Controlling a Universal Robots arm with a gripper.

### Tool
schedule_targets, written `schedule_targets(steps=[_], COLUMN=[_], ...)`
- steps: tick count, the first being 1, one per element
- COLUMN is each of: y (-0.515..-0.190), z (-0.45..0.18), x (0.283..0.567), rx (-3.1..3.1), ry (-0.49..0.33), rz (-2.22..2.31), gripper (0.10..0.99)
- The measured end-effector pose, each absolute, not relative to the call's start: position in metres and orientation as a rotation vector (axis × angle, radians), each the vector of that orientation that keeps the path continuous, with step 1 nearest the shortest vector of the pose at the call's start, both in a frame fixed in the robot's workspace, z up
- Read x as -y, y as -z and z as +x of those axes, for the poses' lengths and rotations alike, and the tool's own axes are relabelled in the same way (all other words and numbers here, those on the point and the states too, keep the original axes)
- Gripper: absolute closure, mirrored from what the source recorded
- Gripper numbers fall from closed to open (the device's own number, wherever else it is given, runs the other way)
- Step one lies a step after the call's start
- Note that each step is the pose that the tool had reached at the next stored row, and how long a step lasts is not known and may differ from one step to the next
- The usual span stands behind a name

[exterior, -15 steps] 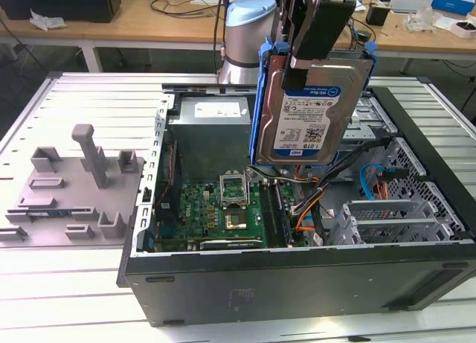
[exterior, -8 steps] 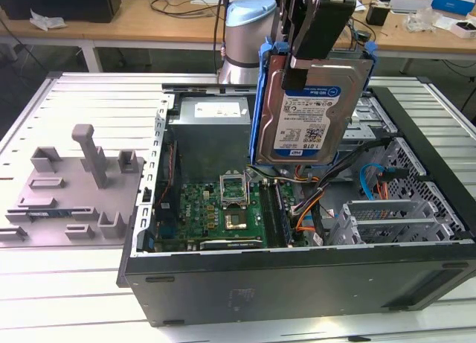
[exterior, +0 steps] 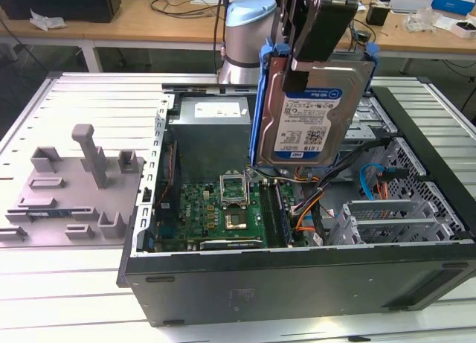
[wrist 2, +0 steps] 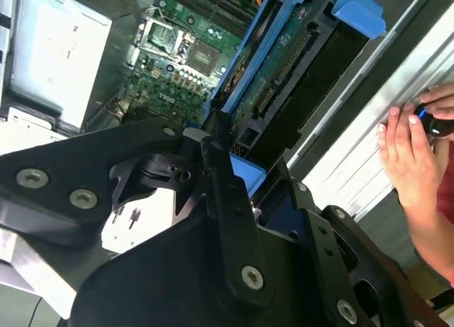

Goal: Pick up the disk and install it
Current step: 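Insert the disk into the insertion slot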

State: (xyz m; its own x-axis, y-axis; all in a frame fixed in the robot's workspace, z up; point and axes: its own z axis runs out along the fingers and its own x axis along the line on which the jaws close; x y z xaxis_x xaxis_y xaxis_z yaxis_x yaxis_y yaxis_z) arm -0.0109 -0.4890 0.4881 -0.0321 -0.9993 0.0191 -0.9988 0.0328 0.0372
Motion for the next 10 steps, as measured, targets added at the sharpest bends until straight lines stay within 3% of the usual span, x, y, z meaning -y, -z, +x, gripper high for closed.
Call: schedule_targets(steps=[10], y=[-0.487], z=[0.015], x=[0.517], rx=[2.229], ry=[0.021], rz=[2.157], gripper=[0.722])
